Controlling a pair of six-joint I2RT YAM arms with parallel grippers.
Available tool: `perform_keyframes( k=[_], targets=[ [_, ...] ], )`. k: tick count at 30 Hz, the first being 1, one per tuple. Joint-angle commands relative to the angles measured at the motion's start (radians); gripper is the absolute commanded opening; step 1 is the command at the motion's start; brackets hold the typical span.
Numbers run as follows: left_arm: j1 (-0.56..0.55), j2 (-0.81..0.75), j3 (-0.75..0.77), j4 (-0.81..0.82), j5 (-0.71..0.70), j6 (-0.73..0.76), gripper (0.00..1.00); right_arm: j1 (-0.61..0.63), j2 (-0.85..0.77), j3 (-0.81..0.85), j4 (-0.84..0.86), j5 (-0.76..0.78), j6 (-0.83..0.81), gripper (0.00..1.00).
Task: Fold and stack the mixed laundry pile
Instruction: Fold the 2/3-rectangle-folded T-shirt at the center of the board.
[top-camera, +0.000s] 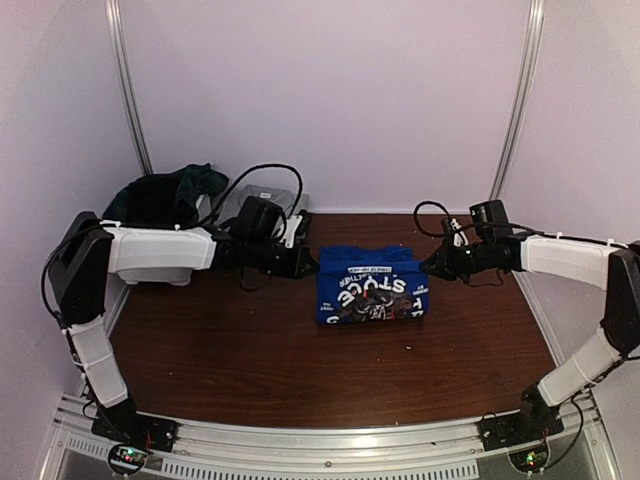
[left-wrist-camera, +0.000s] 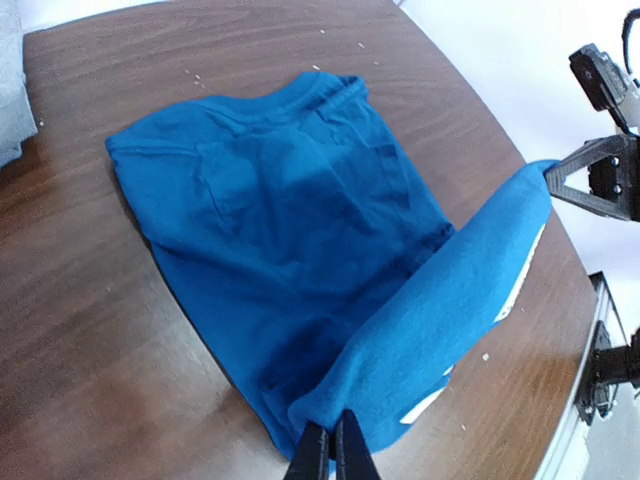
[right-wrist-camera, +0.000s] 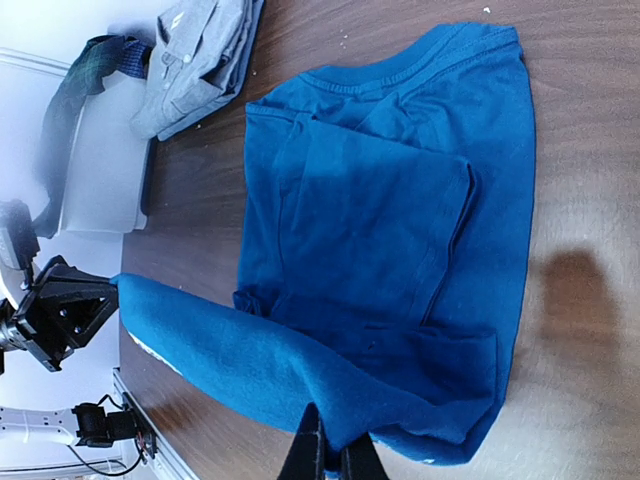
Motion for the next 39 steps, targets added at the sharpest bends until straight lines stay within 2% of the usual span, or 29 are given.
perform_keyframes(
  k=[1,7,10,14,18,23,26,29,32,36,39],
  targets=[
    [0.056,0.156,0.142,-0.005,0.011,0.056,0.0,-0.041,0.188,0.102,0.111,0.013,-0.08,0.0],
    [0.071,0.377,0.284,0.009,-0.021,0.084,0.0,-0.05,0.45,0.2,0.216,-0.02,-0.111,0.0],
    [0.071,0.447,0.282,0.013,-0.014,0.088,0.0,-0.044,0.514,0.2,0.246,-0.037,-0.115,0.0],
    [0.067,0.431,0.184,0.05,0.006,0.08,0.0,-0.006,0.52,0.118,0.268,-0.037,-0.107,0.0],
    [0.046,0.292,-0.036,0.12,-0.005,0.045,0.0,0.087,0.453,-0.029,0.344,-0.033,-0.052,0.0],
    [0.021,0.018,-0.452,0.242,0.002,-0.072,0.0,0.237,0.29,-0.236,0.427,-0.003,0.058,0.0],
    [-0.03,-0.133,-0.579,0.199,-0.049,-0.087,0.0,0.292,0.171,-0.336,0.437,0.025,0.124,0.0],
    [-0.072,-0.281,-0.64,0.119,-0.09,-0.105,0.0,0.331,0.045,-0.396,0.41,0.037,0.166,0.0],
    [-0.073,-0.412,-0.671,0.041,-0.094,-0.122,0.0,0.357,-0.072,-0.393,0.305,0.062,0.165,0.0],
    [-0.073,-0.535,-0.614,-0.089,-0.13,-0.091,0.0,0.361,-0.166,-0.34,0.168,0.082,0.136,0.0],
    [-0.071,-0.54,-0.539,-0.155,-0.162,-0.058,0.0,0.352,-0.155,-0.279,0.097,0.114,0.089,0.0]
  ],
)
